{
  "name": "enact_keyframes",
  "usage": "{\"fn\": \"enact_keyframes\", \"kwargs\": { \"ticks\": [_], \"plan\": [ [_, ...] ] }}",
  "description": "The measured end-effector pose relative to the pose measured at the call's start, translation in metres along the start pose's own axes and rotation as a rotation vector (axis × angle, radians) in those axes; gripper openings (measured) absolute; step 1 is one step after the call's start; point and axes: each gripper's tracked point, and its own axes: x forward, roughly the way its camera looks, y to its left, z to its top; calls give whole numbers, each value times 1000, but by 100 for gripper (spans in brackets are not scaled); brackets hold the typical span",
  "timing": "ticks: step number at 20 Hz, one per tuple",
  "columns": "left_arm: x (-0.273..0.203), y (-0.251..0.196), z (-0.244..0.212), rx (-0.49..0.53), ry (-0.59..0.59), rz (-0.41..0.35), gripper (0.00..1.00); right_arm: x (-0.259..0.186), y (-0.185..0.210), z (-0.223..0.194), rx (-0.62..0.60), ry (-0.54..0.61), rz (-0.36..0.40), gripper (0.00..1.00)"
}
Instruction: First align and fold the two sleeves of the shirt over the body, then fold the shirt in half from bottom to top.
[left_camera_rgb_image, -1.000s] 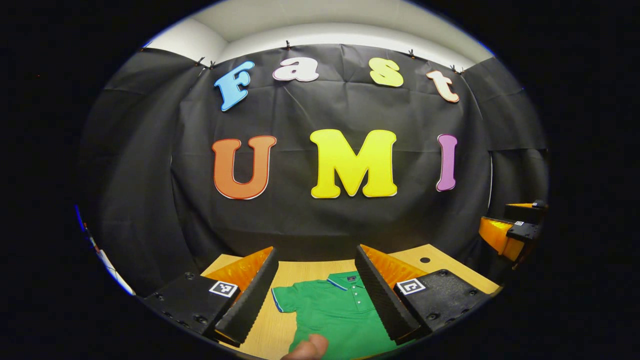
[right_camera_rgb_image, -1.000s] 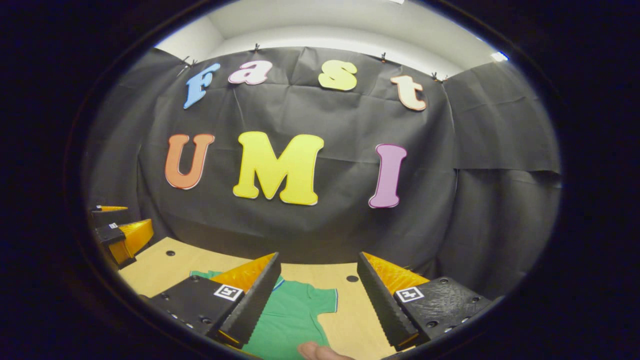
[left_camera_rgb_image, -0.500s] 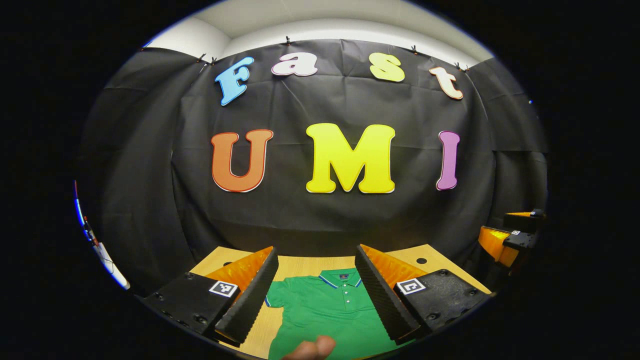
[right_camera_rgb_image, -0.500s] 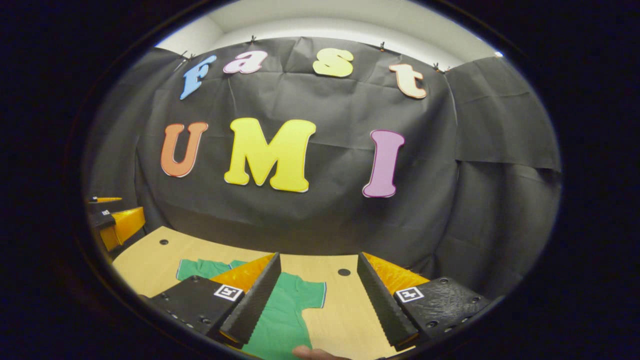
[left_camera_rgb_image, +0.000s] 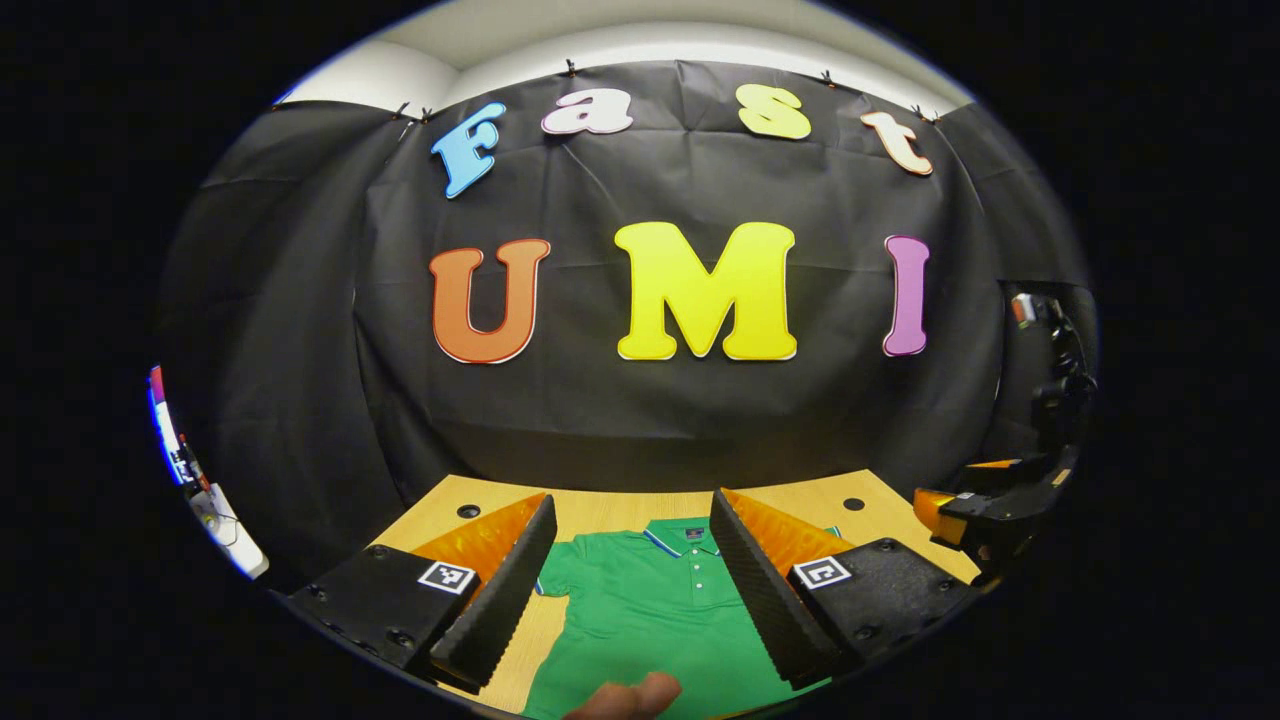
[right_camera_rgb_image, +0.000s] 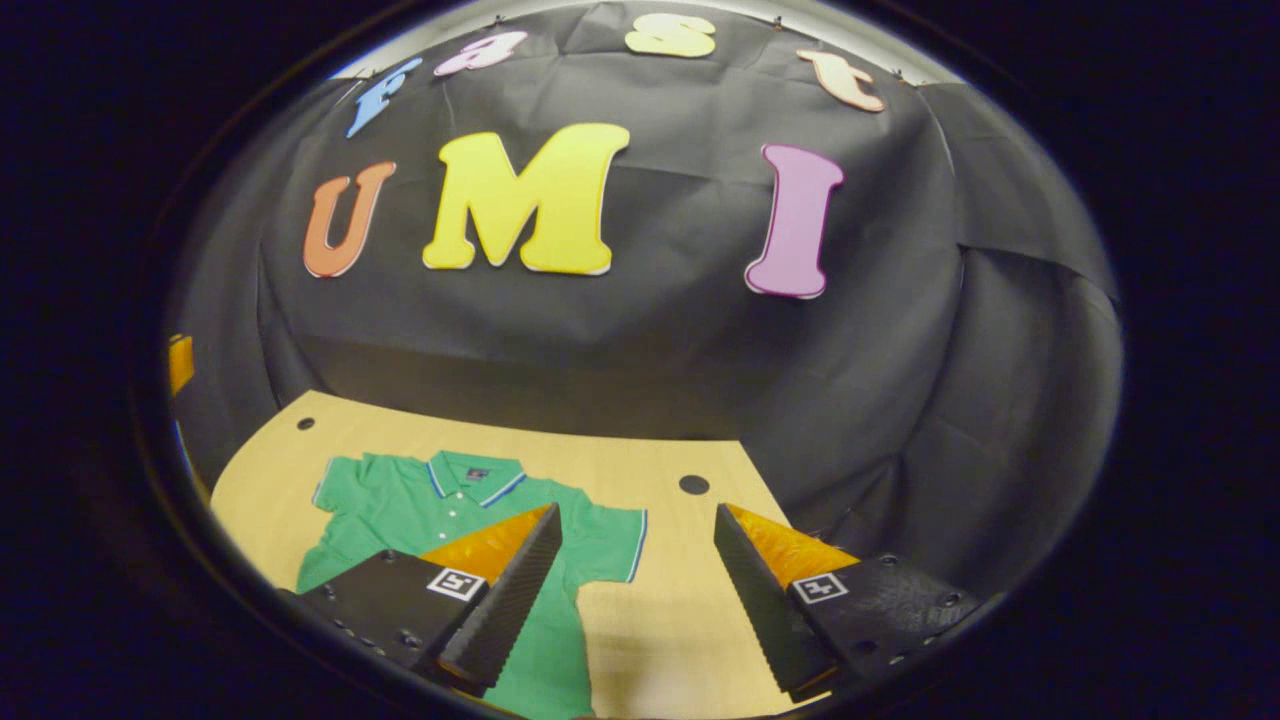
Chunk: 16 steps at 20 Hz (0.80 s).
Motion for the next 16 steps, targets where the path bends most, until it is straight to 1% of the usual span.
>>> {"fn": "enact_keyframes", "kwargs": {
  "ticks": [2, 3, 4, 5, 6, 8, 9, 11, 13, 14, 16],
  "plan": [
    [-1, -3, -1, 6, 9, 14, 99, 38, 1, -25, 12, 84, 22, 95],
    [-2, -6, -3, 3, 15, 18, 99, 54, 1, -37, 16, 122, 32, 93],
    [-3, -8, -4, 0, 26, 21, 99, 73, 0, -50, 16, 161, 35, 87],
    [-4, -11, -7, -2, 39, 27, 99, 90, -1, -62, 16, 202, 31, 90],
    [-7, -14, -9, 0, 51, 36, 99, 108, -2, -74, 15, 237, 32, 88],
    [-12, -15, -11, 9, 65, 58, 99, 143, -7, -101, 15, 333, 25, 92],
    [-16, -16, -11, 12, 67, 65, 99, 158, -9, -116, 23, 390, 24, 90],
    [-23, -16, -13, 20, 72, 80, 100, 184, -12, -139, 67, 496, 13, 91],
    [-32, -14, -19, 40, 86, 98, 100, 202, -8, -151, 126, 588, 18, 91],
    [-37, -13, -21, 52, 90, 108, 99, 211, -4, -152, 163, 629, 31, 93],
    [-46, -12, -27, 66, 100, 122, 99, 225, -3, -148, 191, 685, 43, 88]
  ]
}}
